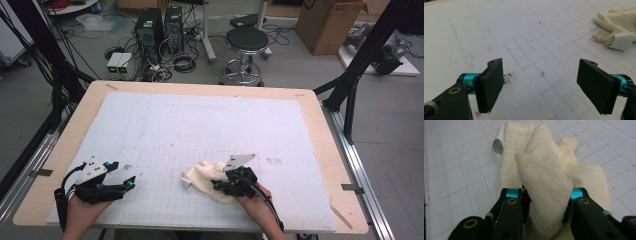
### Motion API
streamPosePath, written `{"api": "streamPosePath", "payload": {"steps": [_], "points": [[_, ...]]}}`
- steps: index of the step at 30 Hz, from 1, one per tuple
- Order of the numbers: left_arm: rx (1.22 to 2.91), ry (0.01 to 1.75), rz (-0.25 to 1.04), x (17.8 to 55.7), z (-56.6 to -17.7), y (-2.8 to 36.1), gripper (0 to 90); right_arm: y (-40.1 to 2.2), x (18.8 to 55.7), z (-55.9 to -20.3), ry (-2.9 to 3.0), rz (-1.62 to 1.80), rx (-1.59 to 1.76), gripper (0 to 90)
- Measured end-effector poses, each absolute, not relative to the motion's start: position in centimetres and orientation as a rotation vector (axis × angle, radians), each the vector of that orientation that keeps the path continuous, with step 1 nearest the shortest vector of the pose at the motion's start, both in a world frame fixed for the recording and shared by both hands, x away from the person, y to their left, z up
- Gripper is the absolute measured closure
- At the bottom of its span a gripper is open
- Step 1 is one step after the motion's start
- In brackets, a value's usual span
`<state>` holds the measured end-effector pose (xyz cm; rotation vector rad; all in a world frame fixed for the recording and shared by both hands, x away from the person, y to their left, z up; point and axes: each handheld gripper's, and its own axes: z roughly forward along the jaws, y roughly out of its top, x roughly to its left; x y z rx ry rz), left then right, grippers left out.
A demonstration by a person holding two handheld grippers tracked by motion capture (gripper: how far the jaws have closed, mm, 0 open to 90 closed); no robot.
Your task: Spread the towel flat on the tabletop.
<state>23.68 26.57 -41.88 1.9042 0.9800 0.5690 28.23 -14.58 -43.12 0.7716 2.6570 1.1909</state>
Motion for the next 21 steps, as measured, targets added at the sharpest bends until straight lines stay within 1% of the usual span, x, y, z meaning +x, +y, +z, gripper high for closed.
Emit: {"api": "streamPosePath", "payload": {"steps": [9,11,15,21], "points": [[1.895,0.985,0.566,23.6,-41.9,26.6,22.0,-14.2,28.6,-40.6,2.616,1.269,0.759,74.0],[1.894,0.985,0.569,23.6,-41.9,26.7,22.0,-13.7,28.7,-39.1,2.609,1.295,0.745,74.1],[1.892,0.986,0.570,23.6,-41.8,26.7,22.0,-13.0,28.5,-37.6,2.598,1.331,0.695,74.1],[1.893,0.983,0.572,23.6,-41.8,26.8,22.1,-11.9,28.1,-36.1,2.606,1.363,0.648,74.0]]}}
